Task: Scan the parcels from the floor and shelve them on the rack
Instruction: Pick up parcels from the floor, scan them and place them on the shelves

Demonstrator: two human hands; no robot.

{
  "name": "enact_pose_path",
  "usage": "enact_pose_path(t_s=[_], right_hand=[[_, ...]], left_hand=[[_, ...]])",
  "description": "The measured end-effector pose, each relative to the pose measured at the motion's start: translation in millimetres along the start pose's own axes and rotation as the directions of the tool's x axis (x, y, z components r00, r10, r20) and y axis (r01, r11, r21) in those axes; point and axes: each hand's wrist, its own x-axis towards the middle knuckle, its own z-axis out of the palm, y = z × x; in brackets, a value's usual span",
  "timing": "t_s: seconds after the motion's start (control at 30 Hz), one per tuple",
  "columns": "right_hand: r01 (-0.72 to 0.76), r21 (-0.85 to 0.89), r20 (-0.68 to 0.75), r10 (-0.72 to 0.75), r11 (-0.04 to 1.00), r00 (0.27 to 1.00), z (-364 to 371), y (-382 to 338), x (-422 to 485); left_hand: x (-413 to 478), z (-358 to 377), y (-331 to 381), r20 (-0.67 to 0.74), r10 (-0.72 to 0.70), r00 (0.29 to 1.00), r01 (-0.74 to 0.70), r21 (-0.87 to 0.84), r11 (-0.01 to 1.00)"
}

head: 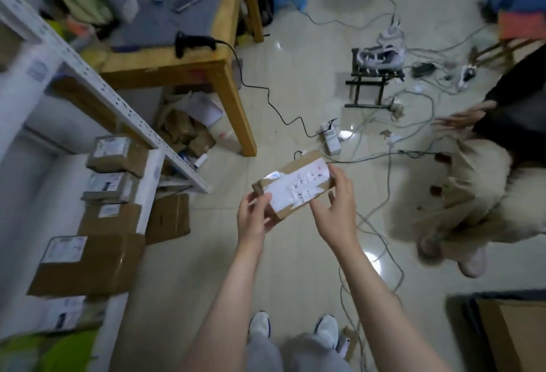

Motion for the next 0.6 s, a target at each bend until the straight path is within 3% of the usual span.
enact_pose_path(t_s=[0.1, 0.2, 0.4, 0.6], right_hand=[[-0.139, 0.306, 0.076, 0.122, 0.942, 0.99, 8.9, -45.5, -18.9], [-0.204, 0.429, 0.173, 0.141, 0.88, 0.975, 15.8, -71.7, -22.7], [-0.178, 0.321, 0.321, 0.07, 0.93, 0.945, 36.4, -104.8, -1.5], [-0.069, 0.334, 0.285, -0.031, 0.94, 0.958, 68.2, -147.8, 52.4]], left_hand=[[-28.3, -5.7, 5.7, 0.04, 0.017, 0.999, -0.008, -0.23, 0.973], [-37.5, -8.8, 16.4, 0.105, 0.046, 0.993, -0.011, -0.313, 0.95], [-16.5, -26.4, 61.4, 0.156, 0.143, 0.977, -0.087, -0.32, 0.943], [38.7, -46.2, 120.6, 0.319, 0.19, 0.929, -0.125, -0.212, 0.969]])
